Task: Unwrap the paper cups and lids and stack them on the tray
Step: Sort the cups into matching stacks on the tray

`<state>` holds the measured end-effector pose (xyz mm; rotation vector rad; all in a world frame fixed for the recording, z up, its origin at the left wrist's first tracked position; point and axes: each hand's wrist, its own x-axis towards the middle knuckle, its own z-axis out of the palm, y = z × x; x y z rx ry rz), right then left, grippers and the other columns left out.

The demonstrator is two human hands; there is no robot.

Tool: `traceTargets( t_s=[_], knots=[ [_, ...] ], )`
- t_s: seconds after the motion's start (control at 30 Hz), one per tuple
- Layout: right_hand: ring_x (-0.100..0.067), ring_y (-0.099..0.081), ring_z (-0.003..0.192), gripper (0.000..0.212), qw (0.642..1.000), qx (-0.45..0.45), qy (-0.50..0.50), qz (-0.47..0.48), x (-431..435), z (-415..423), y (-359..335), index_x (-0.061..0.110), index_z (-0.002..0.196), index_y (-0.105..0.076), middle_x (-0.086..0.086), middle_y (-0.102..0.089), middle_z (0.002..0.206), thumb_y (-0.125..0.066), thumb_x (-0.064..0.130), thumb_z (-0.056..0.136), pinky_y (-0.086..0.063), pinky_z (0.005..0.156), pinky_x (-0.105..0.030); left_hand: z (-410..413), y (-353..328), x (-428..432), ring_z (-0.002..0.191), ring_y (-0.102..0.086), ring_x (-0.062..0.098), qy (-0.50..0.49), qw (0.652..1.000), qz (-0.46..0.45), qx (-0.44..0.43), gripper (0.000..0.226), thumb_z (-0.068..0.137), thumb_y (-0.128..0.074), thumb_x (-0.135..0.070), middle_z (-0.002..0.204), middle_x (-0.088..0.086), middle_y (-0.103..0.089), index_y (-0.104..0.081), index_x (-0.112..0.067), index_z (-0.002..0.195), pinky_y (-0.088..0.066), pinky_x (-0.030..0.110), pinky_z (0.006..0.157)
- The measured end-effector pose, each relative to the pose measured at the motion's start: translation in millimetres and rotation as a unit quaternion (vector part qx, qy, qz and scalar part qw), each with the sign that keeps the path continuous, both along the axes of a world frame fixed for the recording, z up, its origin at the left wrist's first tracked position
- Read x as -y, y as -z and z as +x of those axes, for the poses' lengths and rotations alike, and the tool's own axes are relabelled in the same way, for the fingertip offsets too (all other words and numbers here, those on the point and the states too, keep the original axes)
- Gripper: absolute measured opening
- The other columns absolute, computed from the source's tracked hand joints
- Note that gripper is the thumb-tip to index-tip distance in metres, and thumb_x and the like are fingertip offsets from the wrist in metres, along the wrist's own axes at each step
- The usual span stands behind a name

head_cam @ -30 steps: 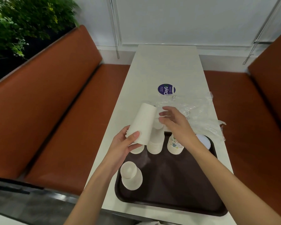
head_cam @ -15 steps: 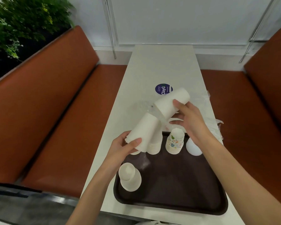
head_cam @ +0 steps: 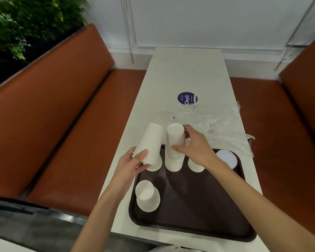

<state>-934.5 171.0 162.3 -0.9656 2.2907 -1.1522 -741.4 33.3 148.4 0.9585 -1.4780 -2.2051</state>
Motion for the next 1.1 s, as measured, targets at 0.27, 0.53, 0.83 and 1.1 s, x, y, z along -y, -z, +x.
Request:
traceTargets(
  t_s=[0.27, 0.53, 0.83, 1.1],
  knots=[
    [-0.022, -0.053, 0.122, 0.074, 0.996, -0.008, -0.028, 0.086, -3.4, 3.1, 7.8, 0.017, 0.139, -0.043, -0.005, -0.054, 0.132, -0.081, 0.027, 0.076, -0.044, 0.099, -0.036, -13.9, -12.2, -8.0, 0.113, -0.067, 0.022, 0.022, 0.999, -0.025, -0.018, 0.067, 0.065, -0.083, -0.037, 0.124, 0.007, -0.068, -0.06, -0.014, 0.124, -0.058, 0.031, 0.088],
    [-0.001, -0.061, 0.106, 0.051, 0.985, 0.014, 0.028, -0.172, -21.7, 29.9, -42.6, 0.03, 0.126, -0.057, 0.02, -0.065, 0.112, -0.068, 0.051, 0.081, -0.048, 0.088, -0.018, -55.8, -29.8, -23.1, 0.101, -0.066, 0.003, 0.033, 0.981, -0.187, -0.028, 0.057, 0.07, -0.088, -0.027, 0.109, -0.023, -0.067, -0.056, -0.038, 0.116, -0.056, 0.018, 0.079],
    [-0.003, -0.061, 0.106, 0.058, 0.987, -0.023, 0.042, -0.155, -15.4, 8.8, -40.1, 0.023, 0.132, -0.053, 0.011, -0.064, 0.12, -0.079, 0.03, 0.08, -0.049, 0.087, -0.018, -90.3, -29.9, -20.7, 0.091, -0.05, -0.03, 0.114, 0.928, -0.354, 0.026, 0.067, 0.072, -0.084, -0.04, 0.096, -0.055, -0.051, -0.042, -0.045, 0.125, -0.039, -0.005, 0.06],
    [-0.013, -0.059, 0.111, 0.066, 0.999, -0.015, 0.007, -0.049, -9.0, 1.6, -2.4, 0.026, 0.134, -0.044, 0.003, -0.064, 0.12, -0.08, 0.026, 0.078, -0.045, 0.091, -0.025, -90.1, -2.2, -21.1, 0.111, -0.047, 0.004, 0.126, 0.916, -0.373, 0.075, 0.082, 0.077, -0.083, -0.027, 0.139, -0.01, -0.053, -0.038, -0.03, 0.145, -0.036, 0.018, 0.093]
  ],
)
